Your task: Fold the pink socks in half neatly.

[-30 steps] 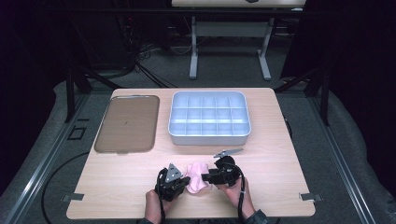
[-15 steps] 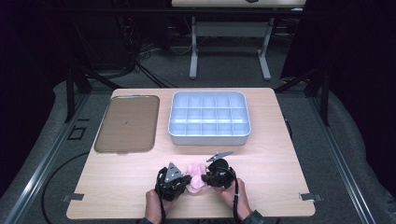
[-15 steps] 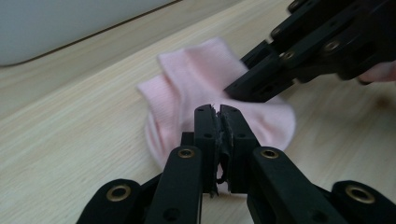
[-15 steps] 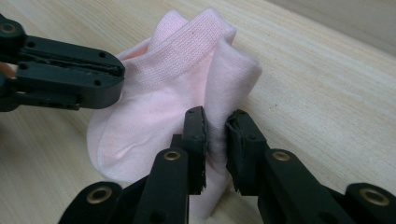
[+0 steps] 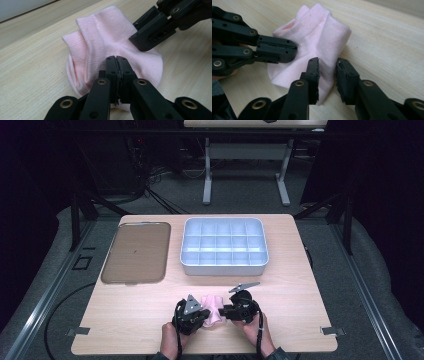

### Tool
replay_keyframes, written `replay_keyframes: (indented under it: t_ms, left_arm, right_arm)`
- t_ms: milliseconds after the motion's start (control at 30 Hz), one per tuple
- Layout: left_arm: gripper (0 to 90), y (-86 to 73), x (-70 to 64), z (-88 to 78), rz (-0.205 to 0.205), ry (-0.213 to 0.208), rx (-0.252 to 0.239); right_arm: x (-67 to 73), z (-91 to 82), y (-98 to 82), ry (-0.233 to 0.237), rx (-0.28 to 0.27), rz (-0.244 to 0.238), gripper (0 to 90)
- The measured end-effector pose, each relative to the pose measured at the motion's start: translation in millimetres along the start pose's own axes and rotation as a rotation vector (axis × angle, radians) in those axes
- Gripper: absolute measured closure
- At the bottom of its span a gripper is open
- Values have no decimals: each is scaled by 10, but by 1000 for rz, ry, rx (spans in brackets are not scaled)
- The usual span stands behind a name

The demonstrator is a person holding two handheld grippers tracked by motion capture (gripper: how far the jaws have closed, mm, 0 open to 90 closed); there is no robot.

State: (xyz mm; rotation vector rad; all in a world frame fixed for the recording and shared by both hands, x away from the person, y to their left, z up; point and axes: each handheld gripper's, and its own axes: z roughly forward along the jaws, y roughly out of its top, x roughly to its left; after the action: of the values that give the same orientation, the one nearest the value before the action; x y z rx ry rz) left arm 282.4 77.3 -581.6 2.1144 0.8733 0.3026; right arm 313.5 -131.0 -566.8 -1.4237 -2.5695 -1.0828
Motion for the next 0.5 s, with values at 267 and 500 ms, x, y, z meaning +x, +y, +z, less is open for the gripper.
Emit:
replay_keyframes:
  t_ms: [267,500]
  left_arm:
    - [892,-2,-7,-2,6,4,5]
    - [892,5,-6,5,0,2,5]
  right_arm:
    - [8,-37,6,39,-18,-9,842]
    - [80,-150,84,73,8,-48,839]
